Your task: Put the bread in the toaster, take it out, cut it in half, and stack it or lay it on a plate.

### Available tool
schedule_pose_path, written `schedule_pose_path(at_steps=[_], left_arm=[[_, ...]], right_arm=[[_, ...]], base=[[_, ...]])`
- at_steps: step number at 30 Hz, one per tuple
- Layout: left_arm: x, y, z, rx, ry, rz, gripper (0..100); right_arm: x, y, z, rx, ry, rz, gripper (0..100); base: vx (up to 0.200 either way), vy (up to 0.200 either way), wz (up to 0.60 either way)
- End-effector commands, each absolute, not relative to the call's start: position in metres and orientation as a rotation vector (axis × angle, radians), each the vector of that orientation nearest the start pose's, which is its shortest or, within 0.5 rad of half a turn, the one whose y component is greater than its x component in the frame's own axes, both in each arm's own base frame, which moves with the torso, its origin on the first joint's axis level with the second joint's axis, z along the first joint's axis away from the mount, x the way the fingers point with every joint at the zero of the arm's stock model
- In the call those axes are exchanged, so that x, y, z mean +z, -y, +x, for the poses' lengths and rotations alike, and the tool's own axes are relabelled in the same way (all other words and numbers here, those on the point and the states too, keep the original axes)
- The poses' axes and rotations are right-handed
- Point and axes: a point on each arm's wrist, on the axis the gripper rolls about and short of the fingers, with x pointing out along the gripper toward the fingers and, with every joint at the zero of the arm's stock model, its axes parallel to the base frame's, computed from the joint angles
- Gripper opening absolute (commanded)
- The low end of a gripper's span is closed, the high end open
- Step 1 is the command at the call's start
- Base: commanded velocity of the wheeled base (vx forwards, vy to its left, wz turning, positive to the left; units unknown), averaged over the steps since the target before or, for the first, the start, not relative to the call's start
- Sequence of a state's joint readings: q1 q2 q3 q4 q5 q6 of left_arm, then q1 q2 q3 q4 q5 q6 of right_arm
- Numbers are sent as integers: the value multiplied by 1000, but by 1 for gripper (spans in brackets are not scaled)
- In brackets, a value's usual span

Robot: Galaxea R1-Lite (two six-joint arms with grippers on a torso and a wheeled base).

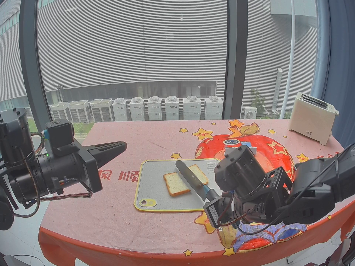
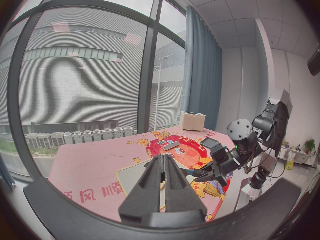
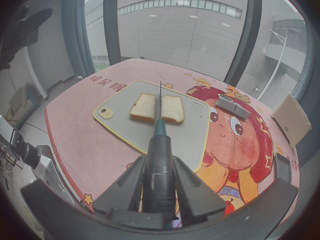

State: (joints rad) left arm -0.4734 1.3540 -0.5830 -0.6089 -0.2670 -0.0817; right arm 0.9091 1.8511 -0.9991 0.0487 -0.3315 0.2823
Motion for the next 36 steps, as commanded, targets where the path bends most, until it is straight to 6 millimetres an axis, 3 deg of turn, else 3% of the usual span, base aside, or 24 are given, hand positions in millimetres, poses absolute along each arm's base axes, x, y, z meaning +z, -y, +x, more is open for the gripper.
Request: schedule_pose_path(at_steps=[1,5,9,16,22,36], left_arm=[[224,87,163,-652,-109,-88,0],[231,72,139,-544,-31,-100,0],[214,54,109,-460,-16,-93,0],[182,30,69,-395,13,-84,0],[157,21,53,-362,7,-46,0],[129,5,22,-227,42,1,0]], right_arm=[[144,-239,192,439,-765,-235,0],[156,-233,188,447,-733,-208,0],[170,-226,181,462,-699,-178,0],[172,-208,168,464,-701,-170,0],[183,-193,158,474,-663,-144,0],[181,-179,143,477,-658,-160,0]], base=[[0,0,0],[0,0,0],[0,0,0],[0,0,0],[0,0,0],[0,0,0]])
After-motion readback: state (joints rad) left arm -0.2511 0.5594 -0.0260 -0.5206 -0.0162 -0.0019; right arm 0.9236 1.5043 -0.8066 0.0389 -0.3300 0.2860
